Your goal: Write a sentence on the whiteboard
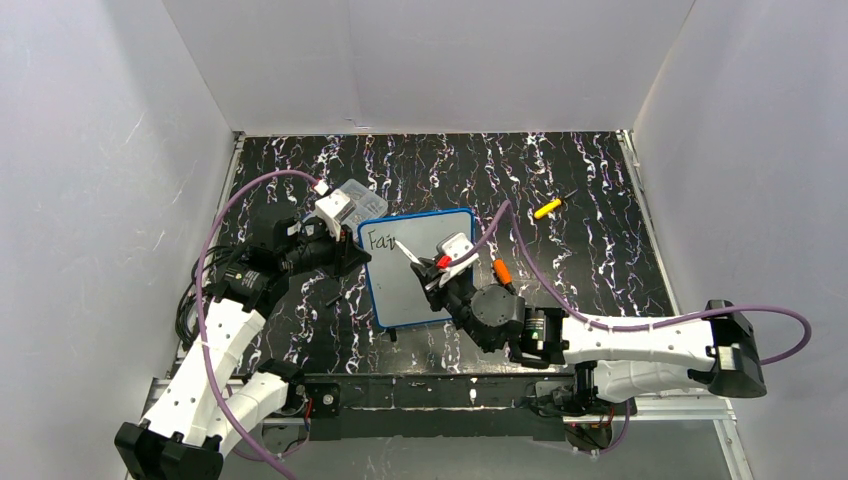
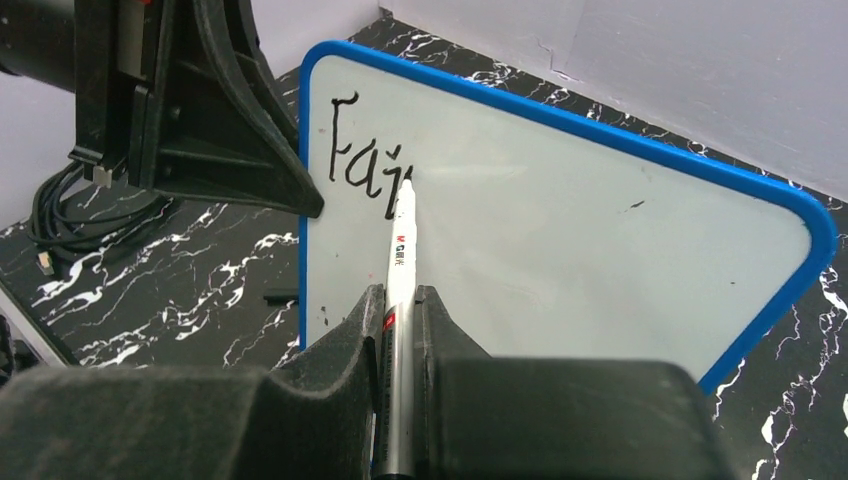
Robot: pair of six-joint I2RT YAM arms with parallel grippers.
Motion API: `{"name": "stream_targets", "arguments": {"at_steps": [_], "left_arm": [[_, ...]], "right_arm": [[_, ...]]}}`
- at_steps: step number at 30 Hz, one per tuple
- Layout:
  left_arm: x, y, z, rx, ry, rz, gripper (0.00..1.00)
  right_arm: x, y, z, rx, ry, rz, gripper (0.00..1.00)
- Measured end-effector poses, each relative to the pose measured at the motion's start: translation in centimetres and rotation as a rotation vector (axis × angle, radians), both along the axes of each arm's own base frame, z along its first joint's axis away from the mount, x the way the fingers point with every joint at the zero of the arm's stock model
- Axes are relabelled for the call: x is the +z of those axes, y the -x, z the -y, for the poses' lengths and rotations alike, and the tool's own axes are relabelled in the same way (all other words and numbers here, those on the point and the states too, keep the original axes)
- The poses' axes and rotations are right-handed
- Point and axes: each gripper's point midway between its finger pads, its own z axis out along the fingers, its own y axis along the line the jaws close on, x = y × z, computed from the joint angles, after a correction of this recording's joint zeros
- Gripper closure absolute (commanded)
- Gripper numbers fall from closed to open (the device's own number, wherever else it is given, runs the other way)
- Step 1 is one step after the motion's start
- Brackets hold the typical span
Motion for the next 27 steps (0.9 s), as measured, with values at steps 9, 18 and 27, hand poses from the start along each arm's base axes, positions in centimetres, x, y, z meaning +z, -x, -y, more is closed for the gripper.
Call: {"name": "stream_targets", "arguments": {"at_steps": [9,18,27], "left_arm": [[0.0,-0.1,0.0,0.001,-0.001,0.001,1.00],[0.0,-0.1,0.0,0.003,-0.002,0.001,1.00],[0.0,-0.1,0.0,0.001,-0.001,0.000,1.00]], "right_arm": [[-0.8,-0.1,-0.2,-0.010,0.023,-0.008,0.99],[0.0,-0.5,1.0,-0.060,-0.012,-0.014,0.99],[0.4,-0.4,1.2,-0.046,-0.022,-0.006,0.99]]}}
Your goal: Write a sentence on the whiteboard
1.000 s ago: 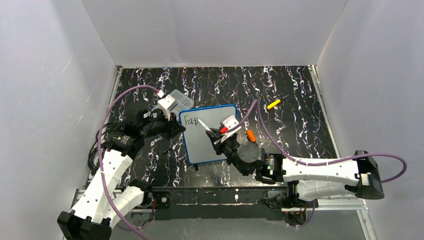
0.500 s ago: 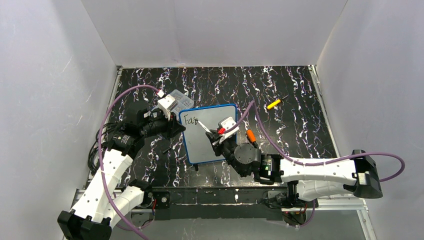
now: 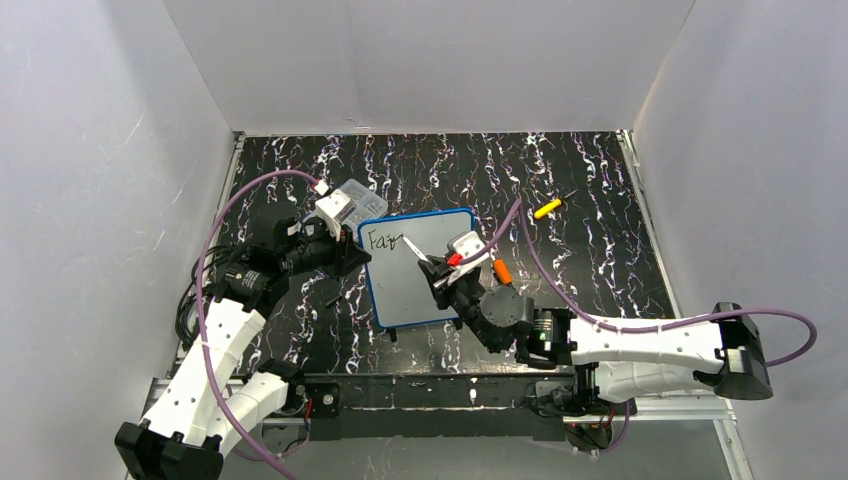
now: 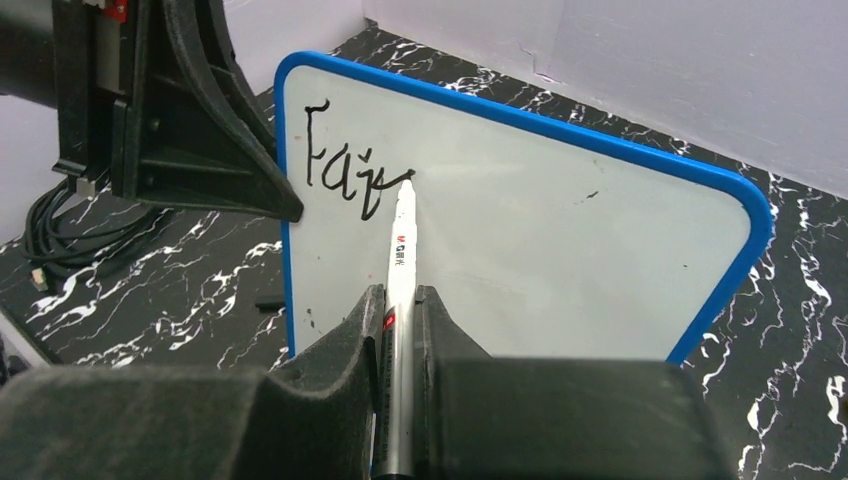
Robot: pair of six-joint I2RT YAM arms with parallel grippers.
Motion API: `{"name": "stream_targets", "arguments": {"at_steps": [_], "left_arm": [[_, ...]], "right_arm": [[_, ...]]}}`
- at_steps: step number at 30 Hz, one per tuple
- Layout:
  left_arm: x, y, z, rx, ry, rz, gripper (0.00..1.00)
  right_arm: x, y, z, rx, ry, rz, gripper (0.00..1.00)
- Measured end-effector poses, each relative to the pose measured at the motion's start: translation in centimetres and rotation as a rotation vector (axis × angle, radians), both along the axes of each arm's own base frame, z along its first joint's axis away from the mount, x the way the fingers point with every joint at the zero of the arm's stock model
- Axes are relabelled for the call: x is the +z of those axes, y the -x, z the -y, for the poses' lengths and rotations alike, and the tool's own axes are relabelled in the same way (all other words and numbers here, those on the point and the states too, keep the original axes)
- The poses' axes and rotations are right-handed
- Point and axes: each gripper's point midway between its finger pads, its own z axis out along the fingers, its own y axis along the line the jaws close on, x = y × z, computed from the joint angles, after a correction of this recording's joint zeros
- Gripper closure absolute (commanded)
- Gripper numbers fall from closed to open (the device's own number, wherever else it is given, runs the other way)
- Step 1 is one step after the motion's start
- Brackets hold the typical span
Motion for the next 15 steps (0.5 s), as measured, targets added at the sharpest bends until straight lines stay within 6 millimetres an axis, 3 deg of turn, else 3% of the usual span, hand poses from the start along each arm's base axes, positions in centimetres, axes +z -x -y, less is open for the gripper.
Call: {"name": "stream_targets", "arguments": {"at_steps": [9,15], "left_arm": [[0.01,0.04,0.02,-0.002,0.001,-0.001,1.00],[0.00,0.01,0.03,-0.002,0.001,-0.001,1.00]], "right_arm": [[0.56,0.49,-0.49,0.059,0.004,0.049,0.99],[-0.10,-0.04,-0.76,0.031,0.056,0.075,0.99]]}}
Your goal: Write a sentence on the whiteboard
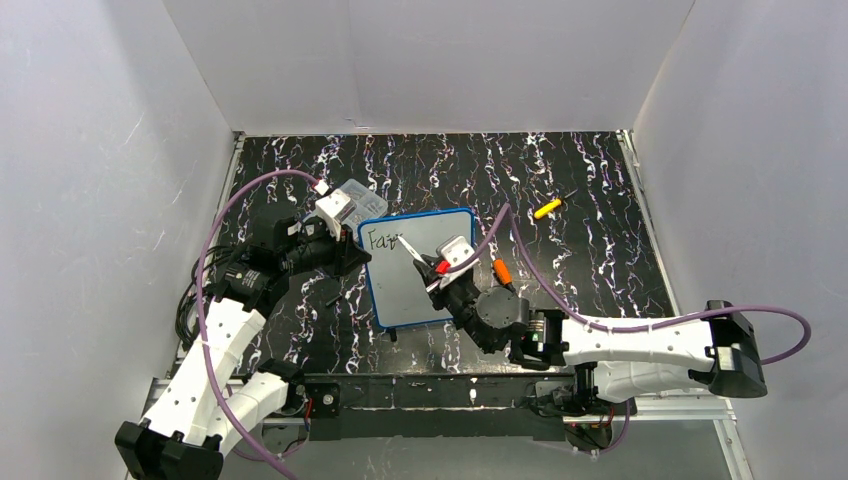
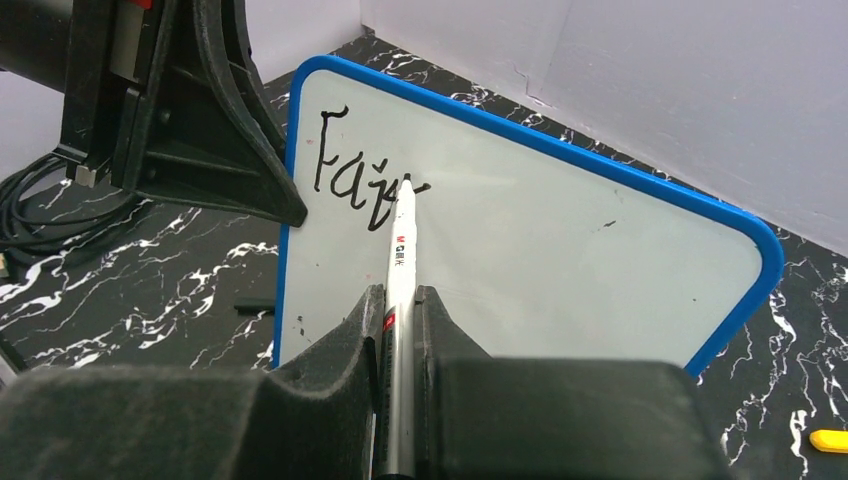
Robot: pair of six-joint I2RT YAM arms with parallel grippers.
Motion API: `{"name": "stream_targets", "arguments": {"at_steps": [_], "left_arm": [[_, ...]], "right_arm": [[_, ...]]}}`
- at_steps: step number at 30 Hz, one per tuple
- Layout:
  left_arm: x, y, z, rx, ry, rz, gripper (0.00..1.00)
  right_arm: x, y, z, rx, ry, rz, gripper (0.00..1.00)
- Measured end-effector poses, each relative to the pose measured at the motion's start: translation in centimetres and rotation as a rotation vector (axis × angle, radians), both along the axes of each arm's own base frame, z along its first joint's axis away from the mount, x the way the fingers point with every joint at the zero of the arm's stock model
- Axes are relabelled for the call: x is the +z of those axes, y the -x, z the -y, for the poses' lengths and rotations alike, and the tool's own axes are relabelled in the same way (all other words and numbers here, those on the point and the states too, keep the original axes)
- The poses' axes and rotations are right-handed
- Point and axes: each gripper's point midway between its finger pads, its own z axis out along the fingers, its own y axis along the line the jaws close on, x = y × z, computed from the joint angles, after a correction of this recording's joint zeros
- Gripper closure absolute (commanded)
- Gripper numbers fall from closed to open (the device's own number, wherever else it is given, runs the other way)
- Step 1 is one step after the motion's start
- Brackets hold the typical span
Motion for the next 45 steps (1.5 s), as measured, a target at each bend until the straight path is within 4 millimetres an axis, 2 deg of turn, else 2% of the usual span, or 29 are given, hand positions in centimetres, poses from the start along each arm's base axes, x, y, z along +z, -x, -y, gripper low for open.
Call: {"name": "stream_targets", "arguments": {"at_steps": [9,21,32,39,45], "left_arm": [[0.0,-0.1,0.0,0.001,0.000,0.000,1.00],[0.0,-0.1,0.0,0.002,-0.001,0.001,1.00],[0.0,-0.1,0.0,0.002,-0.001,0.000,1.00],[0.0,0.0,0.1,-0.003,0.001,-0.001,1.00],[0.0,0.0,0.1,-0.004,0.002,-0.002,1.00]], "right_arm": [[0.0,-0.2,-0.1,-0.017,0.011,0.003,0.99],[-1.4,0.2,0.3,-0.013,0.003,-0.077,0.99],[-1.7,0.3,0.8,-0.015,0.020,-0.091,0.99],[-0.9,0.3,1.2,-0.010,0.011,-0.075,0.99],[1.7,0.2,1.8,-0.002,-0.053,-0.032,0.99]]}}
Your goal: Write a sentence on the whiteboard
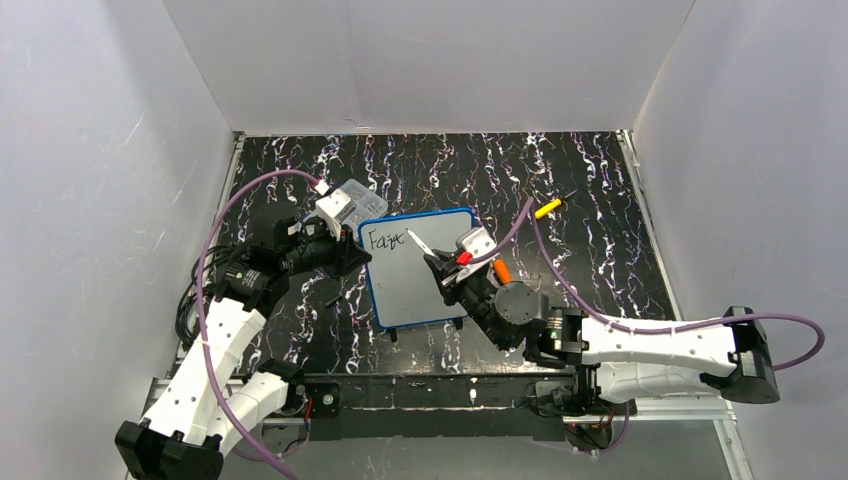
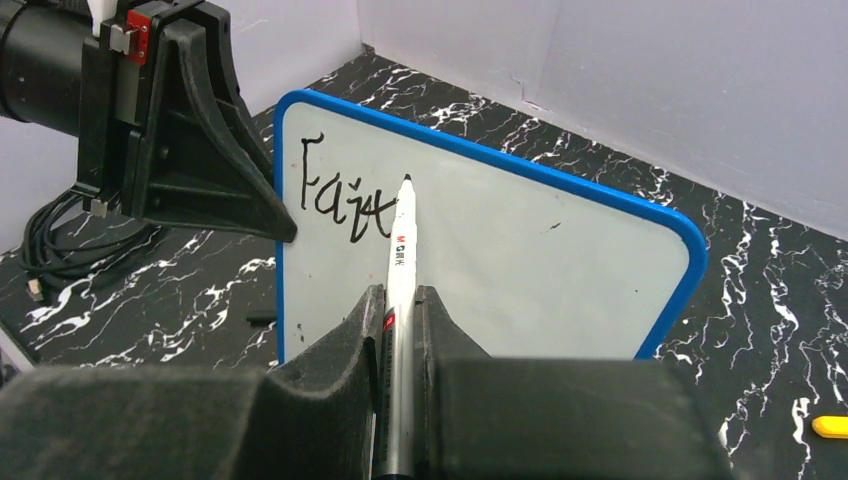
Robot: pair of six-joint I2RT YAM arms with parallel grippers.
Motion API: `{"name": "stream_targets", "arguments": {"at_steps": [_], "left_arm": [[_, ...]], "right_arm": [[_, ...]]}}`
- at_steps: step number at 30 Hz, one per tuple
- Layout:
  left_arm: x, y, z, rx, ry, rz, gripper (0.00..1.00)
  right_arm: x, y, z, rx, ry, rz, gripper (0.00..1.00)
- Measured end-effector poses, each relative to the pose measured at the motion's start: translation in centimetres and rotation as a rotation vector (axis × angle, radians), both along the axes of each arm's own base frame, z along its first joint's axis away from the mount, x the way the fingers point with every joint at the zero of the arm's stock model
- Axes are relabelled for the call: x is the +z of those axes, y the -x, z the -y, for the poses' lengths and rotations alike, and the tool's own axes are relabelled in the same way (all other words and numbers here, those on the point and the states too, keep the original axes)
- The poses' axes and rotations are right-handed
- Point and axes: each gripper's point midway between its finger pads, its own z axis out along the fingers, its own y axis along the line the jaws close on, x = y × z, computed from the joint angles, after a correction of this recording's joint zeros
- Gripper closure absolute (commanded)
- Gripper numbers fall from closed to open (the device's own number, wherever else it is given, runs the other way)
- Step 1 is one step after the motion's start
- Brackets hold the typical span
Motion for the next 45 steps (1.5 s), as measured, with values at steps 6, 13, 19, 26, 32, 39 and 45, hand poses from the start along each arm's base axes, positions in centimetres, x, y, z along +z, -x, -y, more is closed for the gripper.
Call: {"name": "stream_targets", "arguments": {"at_steps": [6,13,19,26,32,39,45], "left_arm": [[0.0,0.0,0.0,-0.001,0.000,0.000,1.00],[0.0,-0.1,0.0,0.001,0.000,0.001,1.00],[0.0,-0.1,0.0,0.001,0.000,0.001,1.00],[0.0,-0.1,0.0,0.002,-0.001,0.001,1.00],[0.0,-0.1,0.0,0.002,-0.001,0.001,1.00],[0.0,-0.1,0.0,0.001,0.000,0.001,1.00],[0.0,-0.1,0.0,0.001,0.000,0.001,1.00]], "right_arm": [[-0.3,-0.5,0.0,-0.026,0.042,0.031,0.99],[-1.1,-0.8,-0.1,-0.045,0.080,0.039,0.99],[-1.5,-0.7,-0.1,-0.046,0.082,0.023,0.99],[-2.5,-0.3,-0.3,-0.029,0.080,-0.026,0.99],[-3.8,0.1,-0.5,-0.005,0.083,-0.063,0.99],[-4.7,0.5,-0.6,0.016,0.096,-0.079,0.99],[-4.6,0.4,-0.4,0.013,0.078,-0.074,0.99]]}}
